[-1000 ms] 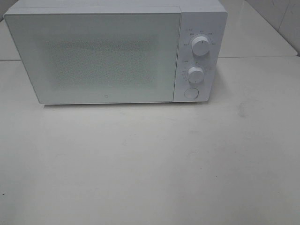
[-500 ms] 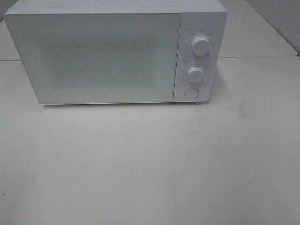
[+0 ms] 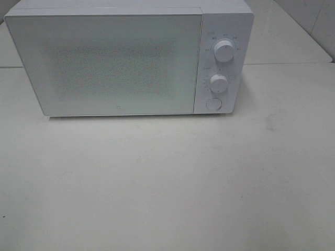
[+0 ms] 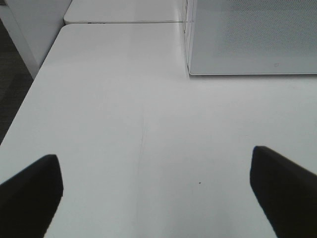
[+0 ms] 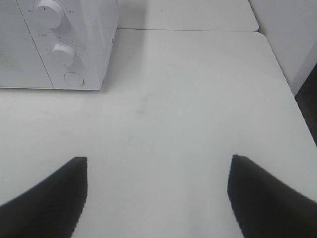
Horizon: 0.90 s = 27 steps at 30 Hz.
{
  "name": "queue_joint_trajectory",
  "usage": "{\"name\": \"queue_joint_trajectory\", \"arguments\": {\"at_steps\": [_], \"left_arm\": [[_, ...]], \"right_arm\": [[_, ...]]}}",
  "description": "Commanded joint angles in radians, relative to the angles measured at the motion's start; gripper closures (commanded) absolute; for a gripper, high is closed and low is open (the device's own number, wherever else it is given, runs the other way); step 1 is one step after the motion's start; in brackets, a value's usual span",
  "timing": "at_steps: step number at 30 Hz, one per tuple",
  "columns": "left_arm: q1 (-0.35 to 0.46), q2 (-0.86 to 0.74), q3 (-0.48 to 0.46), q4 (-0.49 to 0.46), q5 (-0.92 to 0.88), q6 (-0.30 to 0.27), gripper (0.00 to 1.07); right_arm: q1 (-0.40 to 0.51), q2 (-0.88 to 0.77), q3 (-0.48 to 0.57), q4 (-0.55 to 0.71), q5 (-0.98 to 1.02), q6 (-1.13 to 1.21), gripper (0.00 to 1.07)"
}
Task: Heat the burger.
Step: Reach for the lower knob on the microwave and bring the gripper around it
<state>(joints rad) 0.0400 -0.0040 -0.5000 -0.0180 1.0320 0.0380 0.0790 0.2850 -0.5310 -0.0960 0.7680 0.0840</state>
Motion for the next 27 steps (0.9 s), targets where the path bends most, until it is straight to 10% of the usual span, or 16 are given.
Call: {"name": "queue_joint_trajectory", "arguments": {"at_steps": [1, 27], "left_arm": [[0.001, -0.030, 0.003, -0.001, -0.004, -0.001, 0.09], [0.001, -0.030, 0.003, -0.001, -0.004, -0.001, 0.09]], "right_arm": [[-0.008, 0.052, -0.005, 0.003, -0.080, 0.010, 0.32], [-0.008, 0.430, 0.031, 0.027, -0.566, 0.011, 0.32]]}}
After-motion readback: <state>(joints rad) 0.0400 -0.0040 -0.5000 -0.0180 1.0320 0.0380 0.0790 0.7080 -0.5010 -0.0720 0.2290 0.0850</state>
